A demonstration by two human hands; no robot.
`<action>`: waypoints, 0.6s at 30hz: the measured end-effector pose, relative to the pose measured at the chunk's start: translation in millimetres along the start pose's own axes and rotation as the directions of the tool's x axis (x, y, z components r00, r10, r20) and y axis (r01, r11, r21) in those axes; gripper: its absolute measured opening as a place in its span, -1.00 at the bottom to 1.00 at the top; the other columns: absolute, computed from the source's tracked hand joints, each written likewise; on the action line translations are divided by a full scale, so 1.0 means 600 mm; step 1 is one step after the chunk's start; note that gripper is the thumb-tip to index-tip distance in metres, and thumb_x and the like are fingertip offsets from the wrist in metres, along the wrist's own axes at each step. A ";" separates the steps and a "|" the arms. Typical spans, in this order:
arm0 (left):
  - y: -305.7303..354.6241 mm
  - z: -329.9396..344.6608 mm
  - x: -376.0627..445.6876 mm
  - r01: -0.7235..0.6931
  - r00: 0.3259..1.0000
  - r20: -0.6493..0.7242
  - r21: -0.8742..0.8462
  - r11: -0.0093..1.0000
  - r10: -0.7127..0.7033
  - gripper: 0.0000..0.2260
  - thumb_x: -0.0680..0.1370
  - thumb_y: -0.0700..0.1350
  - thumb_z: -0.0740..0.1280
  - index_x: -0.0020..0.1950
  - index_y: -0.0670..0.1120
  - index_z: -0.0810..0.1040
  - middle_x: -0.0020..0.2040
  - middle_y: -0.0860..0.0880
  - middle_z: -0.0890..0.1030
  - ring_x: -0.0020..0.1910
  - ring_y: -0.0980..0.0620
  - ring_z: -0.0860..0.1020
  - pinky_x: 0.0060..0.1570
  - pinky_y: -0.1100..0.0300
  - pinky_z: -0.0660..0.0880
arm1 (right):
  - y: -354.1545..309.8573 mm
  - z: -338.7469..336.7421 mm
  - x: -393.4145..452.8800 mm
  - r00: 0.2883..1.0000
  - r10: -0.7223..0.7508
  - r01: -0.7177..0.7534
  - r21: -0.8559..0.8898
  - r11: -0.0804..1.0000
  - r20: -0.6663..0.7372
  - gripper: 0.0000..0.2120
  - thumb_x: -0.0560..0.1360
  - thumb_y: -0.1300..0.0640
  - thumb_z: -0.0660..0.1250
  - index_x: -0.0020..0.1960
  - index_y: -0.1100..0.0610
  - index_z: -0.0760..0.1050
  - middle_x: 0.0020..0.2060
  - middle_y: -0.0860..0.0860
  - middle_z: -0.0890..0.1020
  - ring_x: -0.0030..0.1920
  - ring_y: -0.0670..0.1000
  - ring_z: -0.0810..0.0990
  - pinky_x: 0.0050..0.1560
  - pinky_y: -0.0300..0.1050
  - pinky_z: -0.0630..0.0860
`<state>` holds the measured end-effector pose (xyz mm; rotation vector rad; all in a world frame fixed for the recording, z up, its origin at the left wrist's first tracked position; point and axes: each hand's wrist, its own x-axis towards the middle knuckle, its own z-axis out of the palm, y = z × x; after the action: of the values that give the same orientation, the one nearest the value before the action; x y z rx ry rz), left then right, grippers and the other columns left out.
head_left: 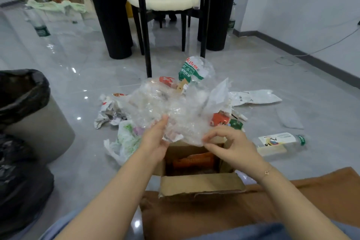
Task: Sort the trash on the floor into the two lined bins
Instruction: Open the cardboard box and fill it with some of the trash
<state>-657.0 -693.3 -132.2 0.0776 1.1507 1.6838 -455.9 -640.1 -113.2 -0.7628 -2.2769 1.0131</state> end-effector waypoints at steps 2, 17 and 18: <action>0.014 -0.013 0.011 -0.048 0.998 -0.028 0.000 0.999 0.048 -0.75 0.56 -0.11 0.34 0.19 -0.19 0.57 0.07 -0.14 0.67 0.01 -0.09 0.66 -0.10 0.02 0.62 | 0.001 -0.010 -0.002 0.989 0.052 -0.058 0.036 0.998 0.141 -0.81 0.48 0.27 0.34 -0.14 0.03 0.67 -0.15 -0.10 0.68 -0.01 -0.19 0.61 0.02 -0.44 0.44; -0.001 0.016 -0.014 -0.438 0.896 0.340 0.563 0.701 0.286 -0.81 0.38 -0.11 0.51 -0.21 -0.20 0.60 -0.37 0.01 0.62 -0.37 0.14 0.55 -0.32 0.35 0.48 | 0.007 -0.017 0.051 0.908 0.408 -0.407 0.432 0.805 0.096 -0.69 0.41 -0.01 0.44 0.14 -0.01 0.58 0.03 -0.10 0.67 0.06 -0.09 0.64 0.08 -0.12 0.55; -0.004 0.017 -0.013 -0.431 0.899 0.334 0.569 0.700 0.282 -0.76 0.34 -0.06 0.52 -0.22 -0.20 0.57 -0.35 -0.03 0.60 -0.35 0.10 0.54 -0.31 0.32 0.49 | 0.009 -0.012 0.049 0.911 0.407 -0.396 0.435 0.809 0.074 -0.70 0.39 0.03 0.47 0.11 0.00 0.60 -0.01 -0.09 0.68 0.00 -0.09 0.66 0.01 -0.12 0.60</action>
<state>-645.9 -692.5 -125.0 0.9595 1.5554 1.4810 -470.2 -613.4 -106.3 -1.0660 -1.7842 1.6365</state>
